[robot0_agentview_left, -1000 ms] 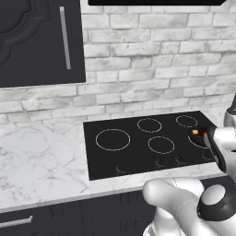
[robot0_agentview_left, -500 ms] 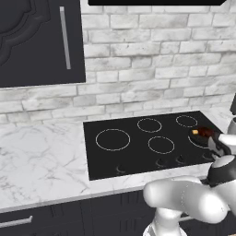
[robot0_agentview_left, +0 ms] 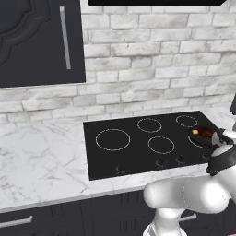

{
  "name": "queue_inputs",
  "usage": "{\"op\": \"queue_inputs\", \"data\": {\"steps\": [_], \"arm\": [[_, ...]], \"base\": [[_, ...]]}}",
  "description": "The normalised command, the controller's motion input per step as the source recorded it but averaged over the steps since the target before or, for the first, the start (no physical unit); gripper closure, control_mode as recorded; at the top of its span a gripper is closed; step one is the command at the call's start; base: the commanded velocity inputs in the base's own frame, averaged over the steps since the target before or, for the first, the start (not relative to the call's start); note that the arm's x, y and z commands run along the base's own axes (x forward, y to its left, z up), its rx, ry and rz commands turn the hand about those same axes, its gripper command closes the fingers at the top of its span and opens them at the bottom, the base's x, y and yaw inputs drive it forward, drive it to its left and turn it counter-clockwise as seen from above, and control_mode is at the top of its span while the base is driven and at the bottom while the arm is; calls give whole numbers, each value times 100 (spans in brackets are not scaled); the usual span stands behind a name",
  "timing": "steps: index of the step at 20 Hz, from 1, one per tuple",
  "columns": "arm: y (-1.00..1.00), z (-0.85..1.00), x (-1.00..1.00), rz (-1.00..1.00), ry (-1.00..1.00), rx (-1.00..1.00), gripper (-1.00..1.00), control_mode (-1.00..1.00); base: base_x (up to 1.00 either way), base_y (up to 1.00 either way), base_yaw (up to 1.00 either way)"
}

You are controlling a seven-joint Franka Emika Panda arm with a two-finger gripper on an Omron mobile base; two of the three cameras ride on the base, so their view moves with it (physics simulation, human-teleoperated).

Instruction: Pick up the pan with the steak in it and place it on the dining table. Then place the steak on the plate.

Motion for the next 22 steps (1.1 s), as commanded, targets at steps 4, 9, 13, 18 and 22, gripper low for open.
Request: {"op": "queue_inputs", "data": {"steps": [4, 9, 13, 18, 22], "arm": [[10, -15, 0, 0, 0, 3, -100, -100], [7, -12, 0, 0, 0, 2, -100, -100], [0, -13, 0, 0, 1, 0, -100, -100], [0, -35, 0, 0, 2, 1, -100, -100], [0, -35, 0, 0, 0, 2, -100, -100]], "base": [[0, 0, 0], [0, 0, 0], [0, 0, 0], [0, 0, 0], [0, 0, 0]]}}
